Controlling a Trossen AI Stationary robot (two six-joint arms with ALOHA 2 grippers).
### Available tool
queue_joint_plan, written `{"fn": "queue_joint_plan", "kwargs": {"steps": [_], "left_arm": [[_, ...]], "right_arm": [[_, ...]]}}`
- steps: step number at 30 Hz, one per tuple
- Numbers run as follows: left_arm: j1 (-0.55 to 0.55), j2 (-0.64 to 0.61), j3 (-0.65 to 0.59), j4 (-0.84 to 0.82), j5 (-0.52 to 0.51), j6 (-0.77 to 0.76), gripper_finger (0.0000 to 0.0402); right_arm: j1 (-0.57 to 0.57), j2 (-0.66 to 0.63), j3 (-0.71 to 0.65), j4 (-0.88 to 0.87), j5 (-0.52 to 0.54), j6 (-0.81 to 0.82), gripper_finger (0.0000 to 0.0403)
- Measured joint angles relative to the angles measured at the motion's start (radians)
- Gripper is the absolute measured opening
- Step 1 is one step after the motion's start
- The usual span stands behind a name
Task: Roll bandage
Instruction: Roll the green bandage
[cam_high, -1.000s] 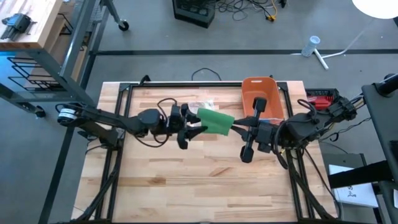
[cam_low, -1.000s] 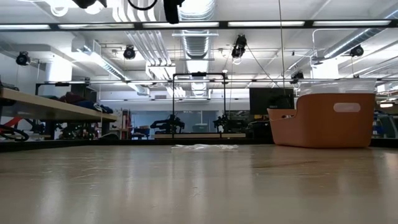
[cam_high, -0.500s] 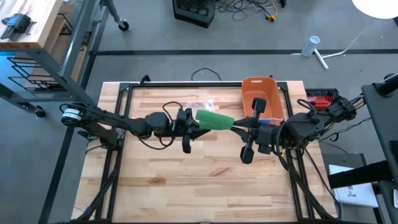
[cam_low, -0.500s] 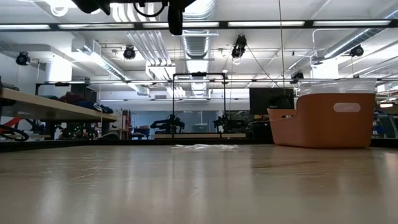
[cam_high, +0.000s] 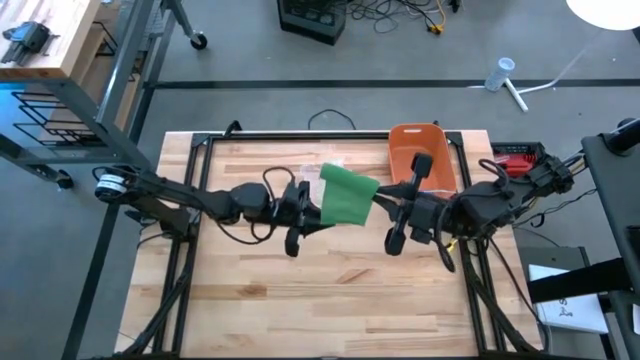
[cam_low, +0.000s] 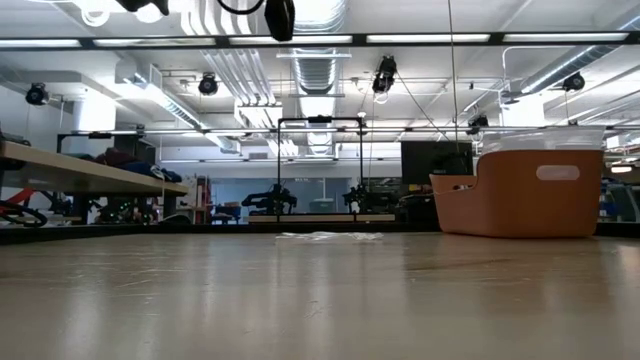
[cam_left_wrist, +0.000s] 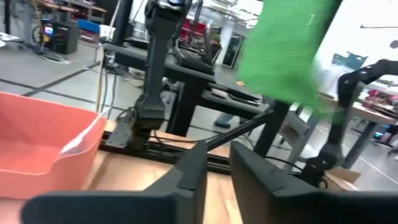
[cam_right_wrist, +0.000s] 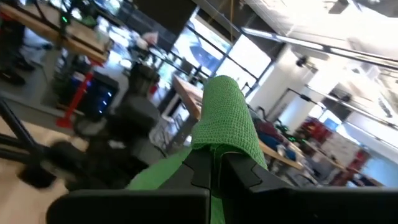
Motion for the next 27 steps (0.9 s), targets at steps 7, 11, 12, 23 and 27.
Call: {"fn": "queue_joint_plan", "kwargs": {"steps": [7,11,12,23,27], "left_arm": [[-0.007,-0.004,0.0,0.024,-0.015,-0.193,0.0148],[0.007,-0.004,0.0,0.025,-0.062,-0.286,0.0193],[0.014,-0.004,0.0,0.025,-0.066,-0.301,0.0202],[0.064,-0.004,0.0,0.069,-0.057,-0.335,0.0271],[0.064,-0.004,0.0,0.075,-0.053,-0.345,0.0271]], "right_arm": [[0.0,0.0,0.0,-0.045,0.016,-0.034,0.0003],[0.0,0.0,0.0,-0.047,0.008,-0.035,0.0003],[0.0,0.0,0.0,-0.046,0.008,-0.035,0.0003],[0.0,0.001,0.0,-0.047,-0.073,0.002,0.0003],[0.0,0.001,0.0,-0.047,-0.073,0.007,0.0003]]}}
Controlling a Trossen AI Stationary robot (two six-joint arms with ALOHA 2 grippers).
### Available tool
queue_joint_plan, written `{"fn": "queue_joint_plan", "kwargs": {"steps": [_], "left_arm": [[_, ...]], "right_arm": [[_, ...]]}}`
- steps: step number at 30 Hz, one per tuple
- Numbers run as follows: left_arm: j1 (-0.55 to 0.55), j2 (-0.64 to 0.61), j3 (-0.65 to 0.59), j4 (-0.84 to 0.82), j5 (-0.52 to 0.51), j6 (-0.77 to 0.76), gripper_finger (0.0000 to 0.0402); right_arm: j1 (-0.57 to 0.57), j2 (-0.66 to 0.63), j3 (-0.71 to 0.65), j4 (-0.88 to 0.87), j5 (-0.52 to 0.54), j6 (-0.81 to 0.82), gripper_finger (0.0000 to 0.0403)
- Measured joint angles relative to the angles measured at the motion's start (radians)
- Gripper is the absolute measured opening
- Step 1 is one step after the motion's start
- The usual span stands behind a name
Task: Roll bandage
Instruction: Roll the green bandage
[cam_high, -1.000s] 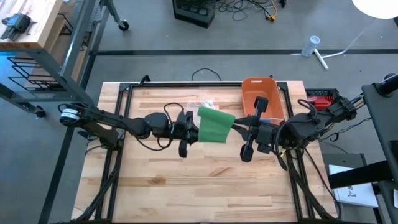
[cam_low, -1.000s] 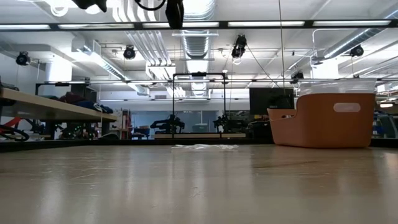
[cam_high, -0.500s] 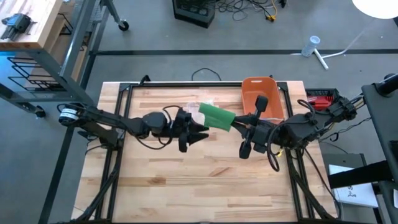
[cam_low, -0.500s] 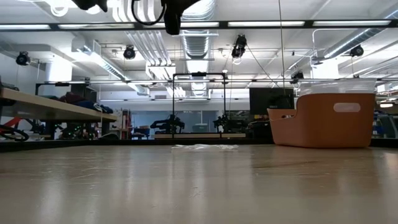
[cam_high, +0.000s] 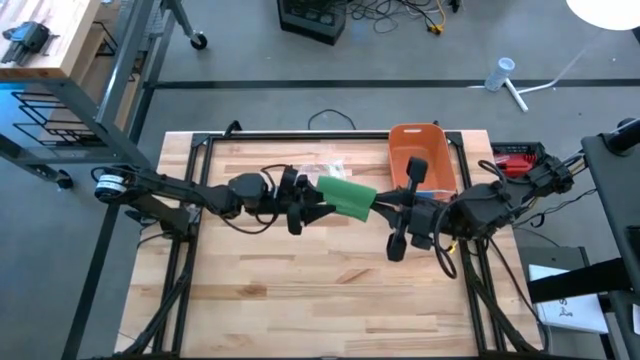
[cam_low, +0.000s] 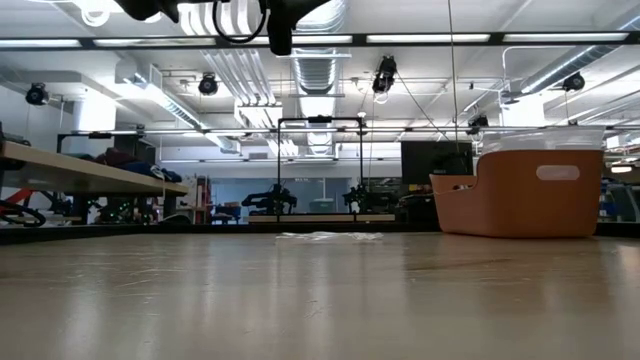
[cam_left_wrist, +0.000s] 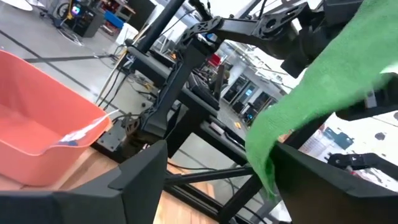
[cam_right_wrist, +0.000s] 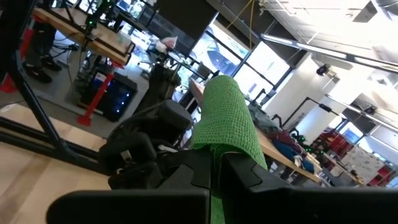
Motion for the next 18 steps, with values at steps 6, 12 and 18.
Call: {"fn": "queue_joint_plan", "kwargs": {"steps": [6,12,18], "left_arm": [[0.001,0.0,0.0,0.002,-0.003,-0.064,0.0243],[0.001,0.0,0.0,-0.004,-0.005,-0.158,0.0195],[0.001,0.0,0.0,-0.01,-0.005,-0.182,0.0102]], "right_arm": [[-0.001,0.0,-0.006,0.0,-0.015,0.001,0.0003],[-0.001,0.001,-0.012,-0.001,-0.025,0.0,0.0003],[-0.001,0.006,-0.013,0.001,-0.027,-0.009,0.0003]]}}
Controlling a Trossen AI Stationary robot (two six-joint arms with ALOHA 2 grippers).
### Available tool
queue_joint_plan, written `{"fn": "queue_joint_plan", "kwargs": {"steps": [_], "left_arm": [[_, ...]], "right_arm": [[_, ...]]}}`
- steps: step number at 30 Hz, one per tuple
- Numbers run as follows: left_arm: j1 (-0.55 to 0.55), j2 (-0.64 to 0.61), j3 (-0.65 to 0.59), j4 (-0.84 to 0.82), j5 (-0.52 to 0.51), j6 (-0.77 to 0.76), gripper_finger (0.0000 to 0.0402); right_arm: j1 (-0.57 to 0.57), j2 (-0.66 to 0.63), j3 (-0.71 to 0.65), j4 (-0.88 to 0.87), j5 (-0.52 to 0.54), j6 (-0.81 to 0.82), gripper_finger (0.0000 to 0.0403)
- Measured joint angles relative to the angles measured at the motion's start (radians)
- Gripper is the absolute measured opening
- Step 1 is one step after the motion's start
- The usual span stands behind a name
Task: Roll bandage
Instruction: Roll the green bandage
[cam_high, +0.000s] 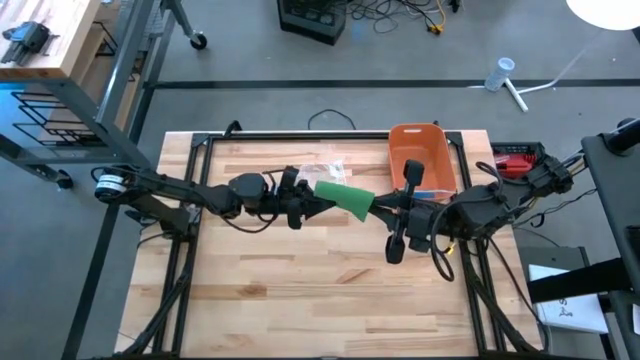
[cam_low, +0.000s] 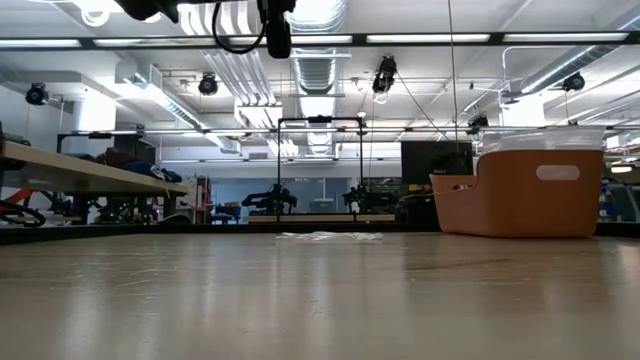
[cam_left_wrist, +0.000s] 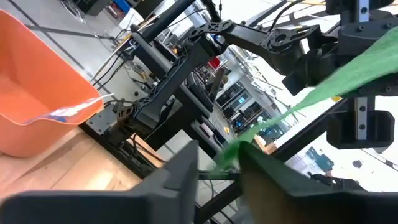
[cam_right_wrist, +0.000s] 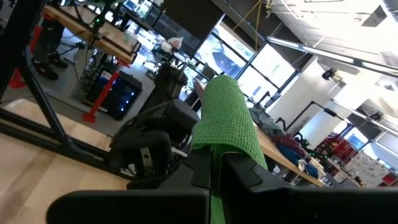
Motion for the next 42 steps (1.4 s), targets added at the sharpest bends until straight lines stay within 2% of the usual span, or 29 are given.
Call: {"fn": "queue_joint_plan", "kwargs": {"steps": [5,14,18,25,30,36,42], "left_arm": [[0.0,0.0,0.0,-0.002,-0.001,0.001,0.0011],[0.0,0.0,0.002,-0.106,-0.012,0.078,0.0003],[0.0,0.0,0.002,-0.21,-0.094,0.144,0.0001],[-0.001,0.003,0.002,-0.322,-0.123,0.231,0.0002],[0.0,0.036,0.002,-0.422,-0.195,0.243,0.0001],[-0.001,0.133,0.001,-0.455,-0.239,0.259,0.0026],[0.0,0.222,0.001,-0.477,-0.24,0.258,0.0106]], "right_arm": [[0.0,0.028,0.0,-0.001,-0.001,-0.018,0.0003],[-0.002,0.043,0.007,0.008,0.003,-0.026,0.0003],[-0.002,0.039,0.042,0.009,0.004,-0.045,0.0003],[-0.002,0.039,0.097,0.007,0.006,-0.115,0.0003],[-0.002,0.039,0.126,0.006,0.007,-0.154,0.0003],[-0.002,0.039,0.131,0.008,0.015,-0.173,0.0003],[-0.002,0.039,0.131,0.018,0.046,-0.191,0.0003]]}}
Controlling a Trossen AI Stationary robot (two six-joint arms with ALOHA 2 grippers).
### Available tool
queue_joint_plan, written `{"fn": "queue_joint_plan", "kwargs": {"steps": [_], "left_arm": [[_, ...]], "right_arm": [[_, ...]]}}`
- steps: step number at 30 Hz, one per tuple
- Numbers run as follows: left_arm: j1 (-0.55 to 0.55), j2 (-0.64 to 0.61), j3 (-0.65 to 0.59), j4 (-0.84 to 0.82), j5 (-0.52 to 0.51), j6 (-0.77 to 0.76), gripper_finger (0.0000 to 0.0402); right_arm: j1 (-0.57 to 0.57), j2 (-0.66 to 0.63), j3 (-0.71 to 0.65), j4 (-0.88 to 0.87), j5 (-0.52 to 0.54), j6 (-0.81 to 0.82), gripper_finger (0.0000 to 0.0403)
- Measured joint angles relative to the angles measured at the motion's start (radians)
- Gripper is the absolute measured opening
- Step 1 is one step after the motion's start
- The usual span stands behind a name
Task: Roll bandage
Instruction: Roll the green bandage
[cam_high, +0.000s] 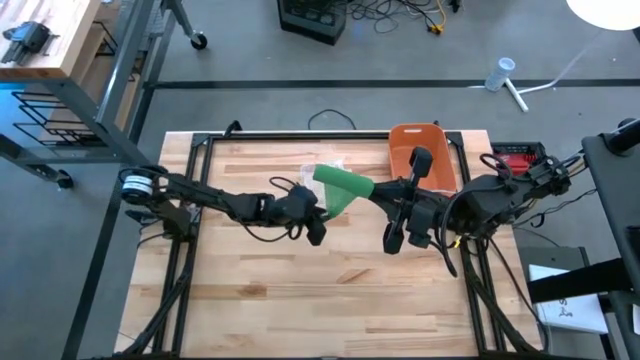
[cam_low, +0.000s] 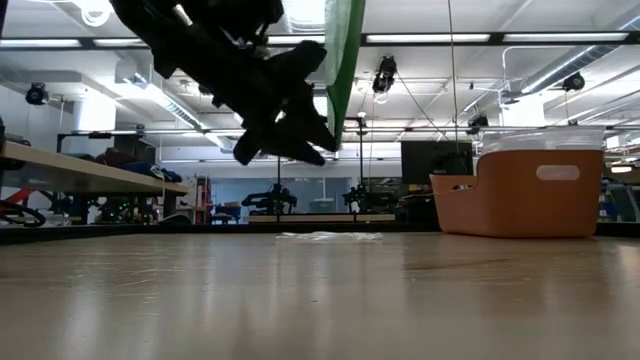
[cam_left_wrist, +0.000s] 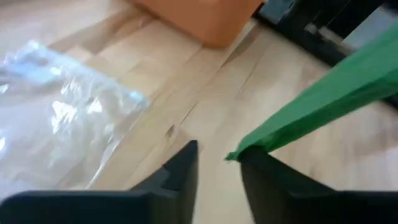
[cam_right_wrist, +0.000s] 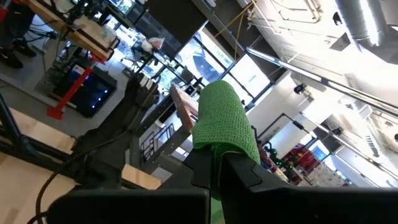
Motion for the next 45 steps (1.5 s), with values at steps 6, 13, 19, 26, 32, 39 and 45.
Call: {"fn": "queue_joint_plan", "kwargs": {"steps": [6,13,19,26,32,39,45], "left_arm": [[0.001,0.017,-0.003,-0.137,-0.001,-0.001,0.0222],[-0.002,0.006,-0.009,-0.381,-0.002,0.004,0.0334],[-0.031,-0.037,-0.015,-0.373,-0.011,0.008,0.037],[-0.072,-0.2,-0.019,-0.304,-0.079,0.094,0.036],[-0.094,-0.349,-0.044,-0.111,-0.068,0.194,0.0345],[-0.131,-0.425,-0.13,0.22,0.009,0.267,0.035],[-0.128,-0.409,-0.188,0.469,0.003,0.229,0.0363]], "right_arm": [[0.0,0.0,0.002,0.016,0.01,-0.011,0.0003],[0.0,-0.012,0.003,-0.01,0.025,-0.01,0.0003],[0.0,-0.014,0.003,-0.019,0.026,0.013,0.0003],[0.0,-0.012,0.003,-0.063,0.026,0.098,0.0003],[-0.004,-0.011,0.002,-0.098,0.025,0.169,0.0003],[-0.011,-0.007,0.002,-0.135,0.024,0.212,0.0003],[-0.018,0.003,0.002,-0.145,0.017,0.22,0.0003]]}}
